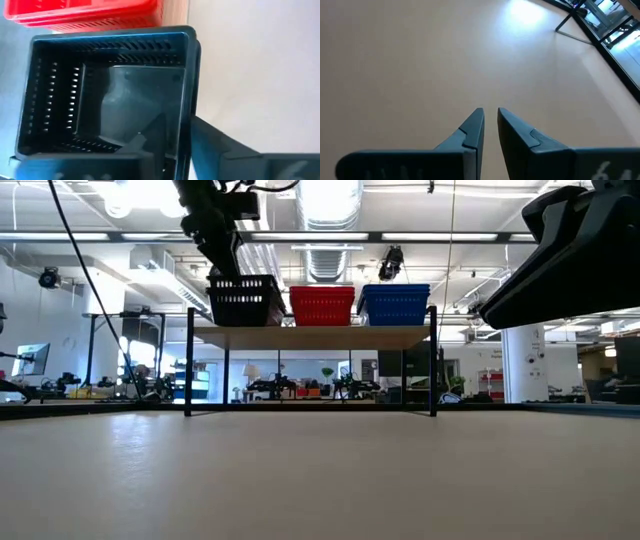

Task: Stack baskets on shelf by color
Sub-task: Stack the black bin on the black bins on the shelf

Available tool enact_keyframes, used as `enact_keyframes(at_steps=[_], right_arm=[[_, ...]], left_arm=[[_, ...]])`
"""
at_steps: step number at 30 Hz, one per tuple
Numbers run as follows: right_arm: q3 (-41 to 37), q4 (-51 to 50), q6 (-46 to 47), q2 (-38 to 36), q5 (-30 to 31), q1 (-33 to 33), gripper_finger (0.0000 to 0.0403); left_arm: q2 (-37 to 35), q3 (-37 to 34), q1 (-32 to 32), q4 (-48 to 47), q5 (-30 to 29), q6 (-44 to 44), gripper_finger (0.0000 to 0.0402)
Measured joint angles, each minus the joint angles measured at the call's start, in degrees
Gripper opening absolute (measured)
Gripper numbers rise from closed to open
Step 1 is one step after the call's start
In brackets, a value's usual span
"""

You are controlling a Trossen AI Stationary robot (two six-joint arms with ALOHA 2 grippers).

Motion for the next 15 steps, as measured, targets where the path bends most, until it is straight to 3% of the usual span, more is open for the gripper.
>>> enact_keyframes(at_steps=[7,15], right_arm=[[-0.08,0.0,0.1,0.0,0.0,0.0,0.0047],[-0.09,0.02,0.14,0.0,0.0,0.0,0.0047]], left_arm=[[-0.61,3.04,-0.19,0.02,0.12,-1.02,0.0115],[-1.65,3.01,-5.06,-1.03,0.6,-2.43,0.0127]])
